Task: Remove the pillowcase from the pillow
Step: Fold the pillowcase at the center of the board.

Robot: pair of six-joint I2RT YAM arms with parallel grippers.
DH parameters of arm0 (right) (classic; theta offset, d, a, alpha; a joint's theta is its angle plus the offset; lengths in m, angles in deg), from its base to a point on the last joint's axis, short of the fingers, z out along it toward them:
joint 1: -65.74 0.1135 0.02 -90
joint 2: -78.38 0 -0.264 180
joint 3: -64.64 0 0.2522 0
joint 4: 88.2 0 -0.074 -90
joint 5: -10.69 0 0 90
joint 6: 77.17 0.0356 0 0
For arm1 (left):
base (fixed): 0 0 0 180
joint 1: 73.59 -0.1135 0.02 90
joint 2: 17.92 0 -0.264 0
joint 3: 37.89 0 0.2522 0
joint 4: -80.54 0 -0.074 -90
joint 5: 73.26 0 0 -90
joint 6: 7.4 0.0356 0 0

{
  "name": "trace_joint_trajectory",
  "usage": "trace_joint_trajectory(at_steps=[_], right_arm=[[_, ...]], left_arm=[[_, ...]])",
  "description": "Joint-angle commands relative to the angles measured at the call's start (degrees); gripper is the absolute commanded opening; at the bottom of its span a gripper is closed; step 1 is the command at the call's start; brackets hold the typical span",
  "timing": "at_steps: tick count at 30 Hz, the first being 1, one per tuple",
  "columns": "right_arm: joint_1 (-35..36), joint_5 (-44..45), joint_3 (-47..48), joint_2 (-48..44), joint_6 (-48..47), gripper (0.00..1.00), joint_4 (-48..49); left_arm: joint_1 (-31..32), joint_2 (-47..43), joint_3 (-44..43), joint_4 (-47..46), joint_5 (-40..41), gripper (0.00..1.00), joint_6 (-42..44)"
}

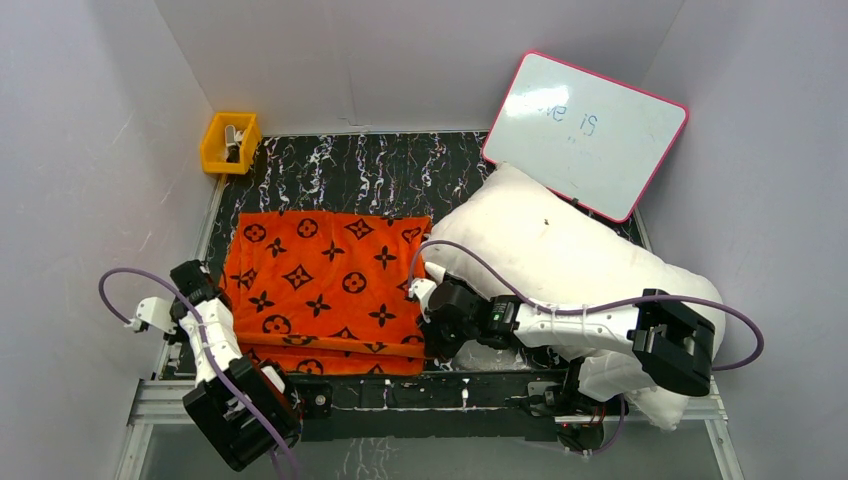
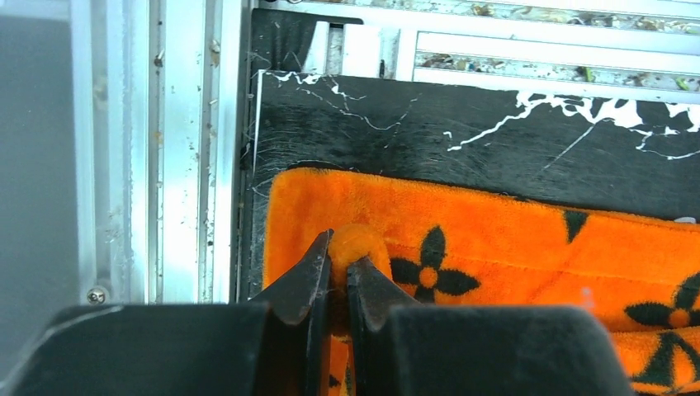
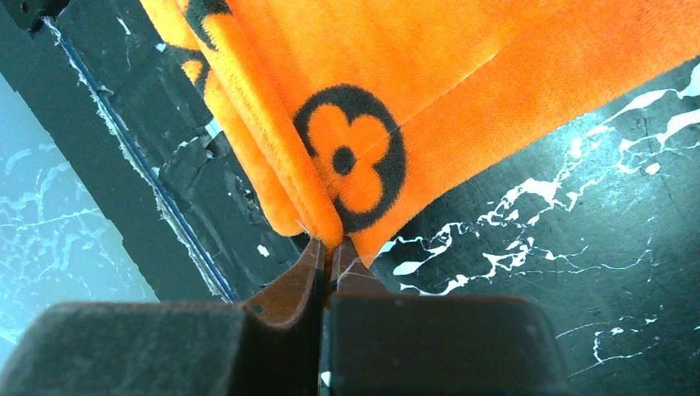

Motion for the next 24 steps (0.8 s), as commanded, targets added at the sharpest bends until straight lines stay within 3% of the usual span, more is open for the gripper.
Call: trace_joint_trajectory(at_steps=[1, 4, 7, 9, 10, 11, 20, 24], right_arm=[[0.4, -1.4, 0.2, -0.9, -1.1, 0.12, -0.8], [0.4, -3.4, 0.8, -1.5, -2.3, 0.23, -0.5], [0.4, -5.7, 1.4, -3.9, -2.8, 0.43, 0.2], [0.4, -6.3, 2.5, -6.0, -3.1, 0.63, 0.3], [0.4, -6.6, 3.2, -7.0, -3.4, 0.86, 0.3], [0.4, -6.9, 4.4, -7.8, -3.7, 0.97, -0.5], [-0.2, -4.2, 20.3, -9.3, -8.6, 0.99, -7.2], [-7.1, -9.0, 26.7, -6.0, -7.3, 0.99, -6.3]], left_arm=[[-1.5, -0.4, -0.3, 1.8, 5.3, 0.1, -3.6], [-1.4, -0.7, -1.6, 4.1, 7.6, 0.35, -4.9], [-1.5, -0.8, -4.4, 6.9, 8.5, 0.67, -6.7], [-1.5, -0.4, -7.3, 9.1, 8.3, 0.87, -8.3], [-1.4, -0.2, -8.8, 9.8, 7.6, 0.94, -8.5], [-1.4, 0.1, -10.7, 10.7, 6.6, 0.98, -8.7], [-0.4, 1.5, -24.2, 14.8, -6.6, 0.98, -6.7], [-0.2, 1.6, -26.6, 11.1, -16.1, 0.98, -3.0]])
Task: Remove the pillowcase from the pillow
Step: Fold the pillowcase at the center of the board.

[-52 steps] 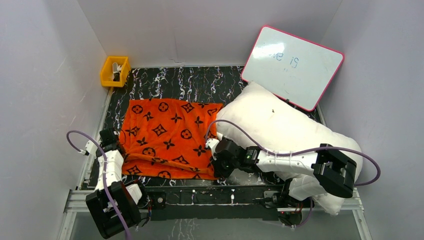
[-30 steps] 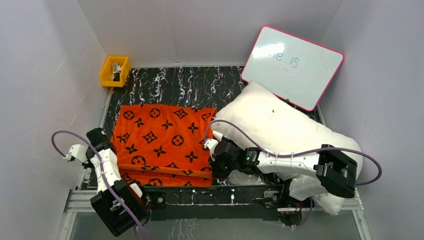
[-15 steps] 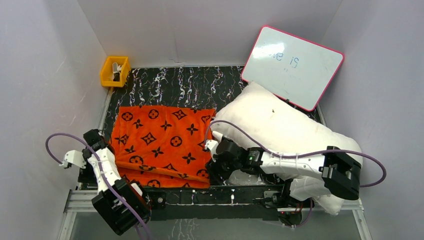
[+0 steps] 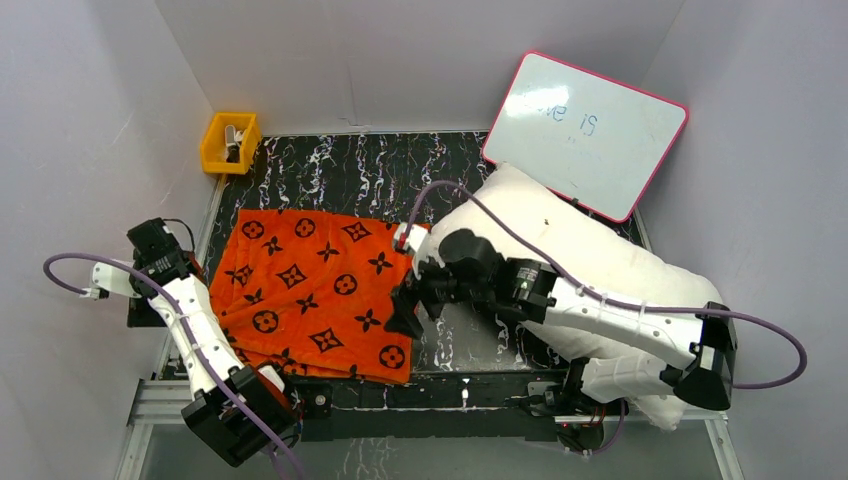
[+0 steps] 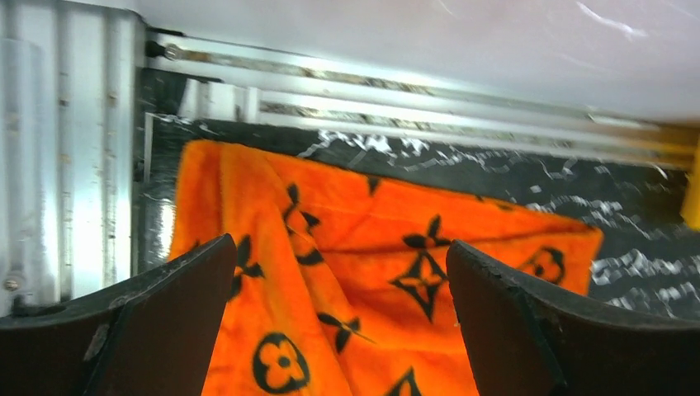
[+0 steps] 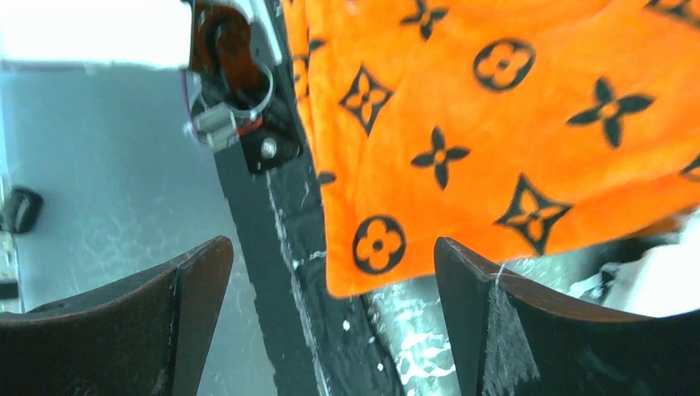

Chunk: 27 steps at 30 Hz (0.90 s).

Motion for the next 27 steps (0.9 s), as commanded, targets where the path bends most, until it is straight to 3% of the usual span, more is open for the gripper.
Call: trace_joint_trajectory(at_steps=[1, 6, 11, 16, 22, 27], right_arm=[[-8.8, -5.3, 7.3, 2.5, 0.7, 0.99, 1.3], [-20.6, -12.5, 12.6, 11.1, 5.2, 0.99, 5.9], [-22.7, -13.0, 27.1, 25.6, 1.3, 0.99, 0.4], [-24.3, -14.2, 34.2, 35.0, 1.5, 0.97, -2.1], [-24.6, -14.8, 36.4, 38.5, 4.1, 0.95, -3.4], [-24.6, -14.7, 37.0, 39.1, 6.3, 0.95, -5.5]], left_arm=[[0.3, 0.1, -3.1, -3.3, -14.6, 0.98, 5.7], [1.0, 2.5, -0.8, -19.2, -44.1, 0.98, 19.0], [2.6, 13.4, -5.2, -22.3, -53.2, 0.98, 32.9], [7.4, 26.2, -12.5, -21.3, -52.6, 0.93, 40.4], [8.2, 36.4, -17.1, -18.3, -45.3, 0.71, 43.6], [7.1, 39.6, -15.8, -17.2, -40.7, 0.7, 44.4]])
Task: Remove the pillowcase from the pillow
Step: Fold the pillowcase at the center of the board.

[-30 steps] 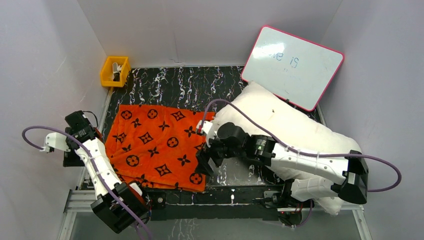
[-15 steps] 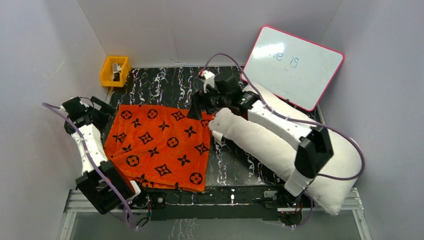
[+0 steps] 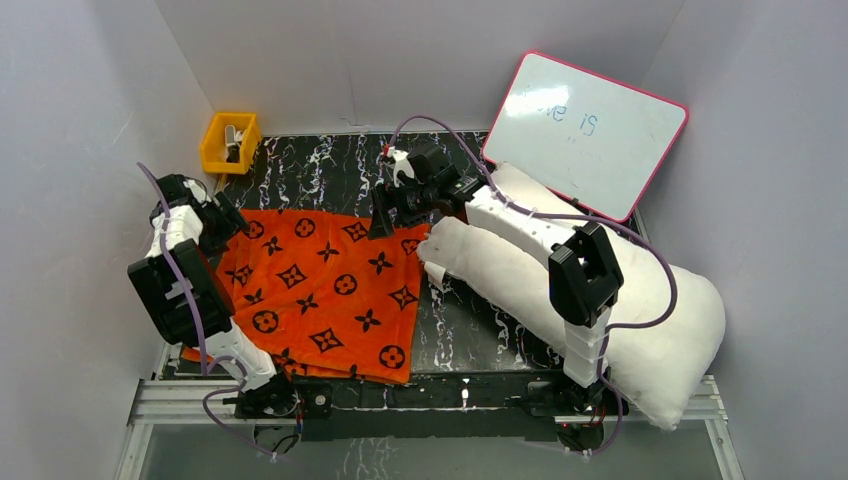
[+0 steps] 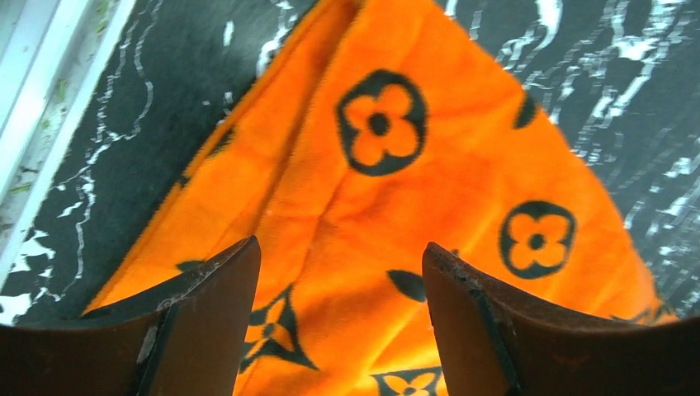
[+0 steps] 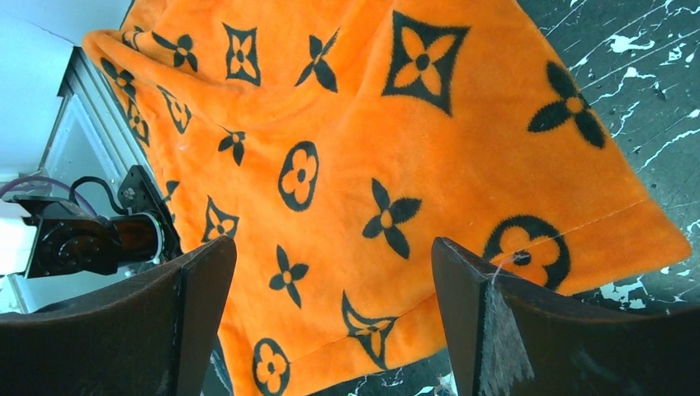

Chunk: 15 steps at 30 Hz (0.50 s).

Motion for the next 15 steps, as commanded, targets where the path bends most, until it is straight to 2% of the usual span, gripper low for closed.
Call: trace_joint_trajectory(at_steps=[1, 5, 10, 15], right_arm=[[0.0, -1.5, 3.9, -0.6, 2.6, 0.95, -1.1], [0.1, -2.9, 4.6, 0.6, 3.3, 0.93, -2.5], [0.2, -3.7, 4.3, 0.7, 2.4, 0.92, -4.2], [0.2, -3.9, 1.7, -1.2, 1.9, 0.92, -3.7]], left_arm=[[-1.8, 1.0, -0.6, 2.9, 3.9, 0.7, 2.6], [-3.8, 2.6, 0.9, 3.3, 2.2, 0.68, 1.8], [-3.9, 4.8, 5.9, 3.1, -1.9, 0.53, 1.3], [-3.9, 2.5, 10.5, 1.4, -2.1, 0.52, 1.1]])
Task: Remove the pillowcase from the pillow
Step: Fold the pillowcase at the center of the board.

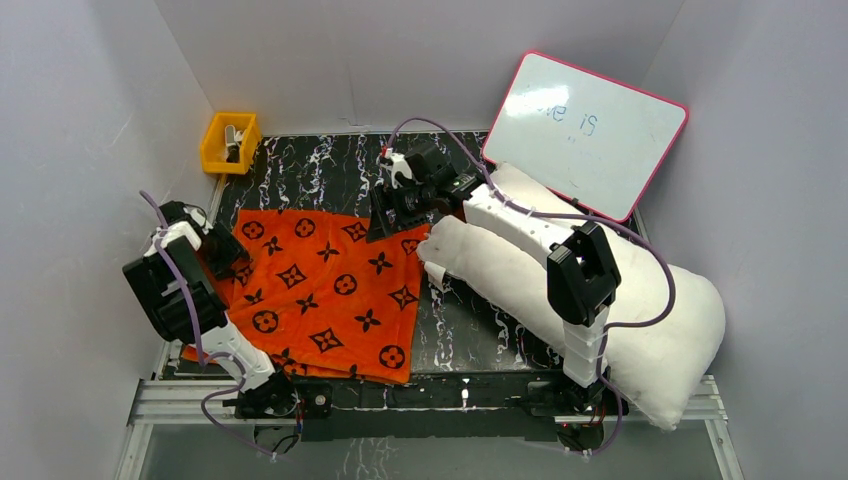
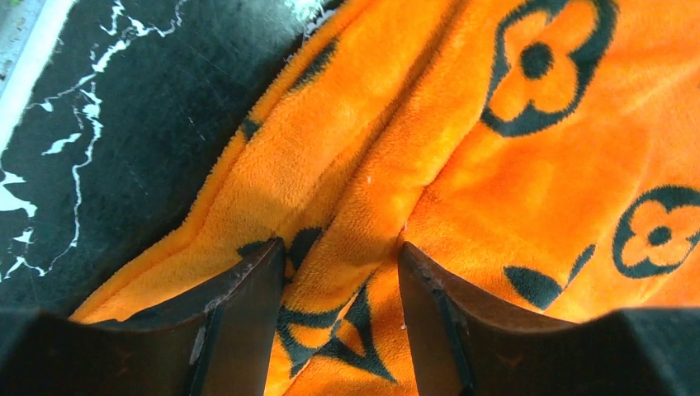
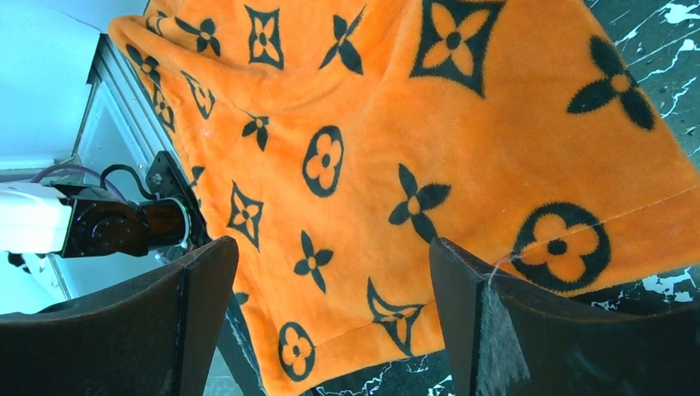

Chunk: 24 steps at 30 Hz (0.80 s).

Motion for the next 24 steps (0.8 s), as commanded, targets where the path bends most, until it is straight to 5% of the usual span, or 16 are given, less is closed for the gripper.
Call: trace_joint_trajectory(at_steps=[1, 14, 18, 24], right_arm=[[0.2, -1.3, -1.1, -2.3, -0.6, 0.92, 0.3], [0.2, -1.4, -6.5, -6.0, -2.6, 0.92, 1.0], [0.1, -1.8, -6.8, -6.5, -2.9, 0.92, 0.9], [0.1, -1.9, -7.9, -7.4, -2.8, 0.92, 1.2]], left_arm=[[0.2, -2.0, 4.0, 1.3, -1.2, 0.52, 0.2], [0.2, -7.8, 3.8, 4.3, 3.5, 0.47, -0.6], [0.3, -10.2, 2.4, 5.2, 7.0, 0.61, -0.6], [0.2, -11.0, 1.9, 5.6, 5.2, 0.63, -0.9]])
